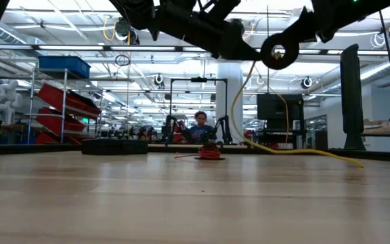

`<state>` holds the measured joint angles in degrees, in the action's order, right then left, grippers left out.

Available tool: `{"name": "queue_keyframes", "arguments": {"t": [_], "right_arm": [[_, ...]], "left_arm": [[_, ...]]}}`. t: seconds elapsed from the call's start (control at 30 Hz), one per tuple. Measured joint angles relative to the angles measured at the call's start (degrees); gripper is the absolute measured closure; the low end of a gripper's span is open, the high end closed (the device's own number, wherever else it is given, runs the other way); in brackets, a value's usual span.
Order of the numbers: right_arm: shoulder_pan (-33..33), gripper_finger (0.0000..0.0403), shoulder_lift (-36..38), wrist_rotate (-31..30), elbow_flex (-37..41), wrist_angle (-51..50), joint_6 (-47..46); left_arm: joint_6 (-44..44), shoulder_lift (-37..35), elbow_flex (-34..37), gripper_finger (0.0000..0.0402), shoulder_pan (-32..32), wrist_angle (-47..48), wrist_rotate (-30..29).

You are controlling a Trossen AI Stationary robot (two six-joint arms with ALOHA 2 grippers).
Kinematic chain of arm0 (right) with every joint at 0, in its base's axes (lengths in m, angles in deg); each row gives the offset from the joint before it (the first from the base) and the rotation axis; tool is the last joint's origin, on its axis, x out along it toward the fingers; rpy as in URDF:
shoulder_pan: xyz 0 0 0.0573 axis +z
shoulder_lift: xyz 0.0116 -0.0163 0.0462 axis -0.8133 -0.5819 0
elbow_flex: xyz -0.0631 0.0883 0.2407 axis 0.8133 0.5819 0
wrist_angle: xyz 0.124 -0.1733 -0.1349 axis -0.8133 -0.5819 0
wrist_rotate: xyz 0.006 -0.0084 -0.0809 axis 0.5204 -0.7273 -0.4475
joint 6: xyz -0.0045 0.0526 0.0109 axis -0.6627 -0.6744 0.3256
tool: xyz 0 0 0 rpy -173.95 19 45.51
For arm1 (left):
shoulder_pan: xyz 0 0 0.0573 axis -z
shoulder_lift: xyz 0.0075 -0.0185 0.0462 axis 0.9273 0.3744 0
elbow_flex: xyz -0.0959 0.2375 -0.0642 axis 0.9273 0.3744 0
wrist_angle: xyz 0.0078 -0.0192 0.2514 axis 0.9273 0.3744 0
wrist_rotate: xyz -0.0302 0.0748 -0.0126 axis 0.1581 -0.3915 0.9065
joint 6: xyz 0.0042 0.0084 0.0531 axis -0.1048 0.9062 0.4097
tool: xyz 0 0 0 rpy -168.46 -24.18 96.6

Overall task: Coil cords
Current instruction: Coil the yellow wire on the spool

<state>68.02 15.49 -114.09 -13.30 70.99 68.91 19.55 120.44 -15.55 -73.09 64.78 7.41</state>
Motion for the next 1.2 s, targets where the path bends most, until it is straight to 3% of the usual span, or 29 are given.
{"name": "queue_keyframes", "arguments": {"t": [0.23, 0.53, 0.8, 1.2], "right_arm": [[0.02, 0.0403, 1.07, 1.95, 0.02, 3.44, -0.64], [0.04, 0.0403, 1.03, 2.32, -0.02, 11.07, 2.46], [0.04, 0.0403, 1.15, 1.83, -0.02, 13.10, 4.29], [0.02, 0.0403, 5.02, -1.44, -0.12, 14.36, 6.62]], "left_arm": [[-0.30, 0.02, 0.11, 0.0384, -0.13, -2.11, 3.93], [-1.92, 0.43, 0.31, 0.0324, 0.00, -2.69, 4.27], [-3.13, 1.87, 0.47, 0.0320, 0.02, -3.39, 4.58], [-2.95, 2.32, 7.40, 0.0320, -0.22, -21.06, 4.60]]}}
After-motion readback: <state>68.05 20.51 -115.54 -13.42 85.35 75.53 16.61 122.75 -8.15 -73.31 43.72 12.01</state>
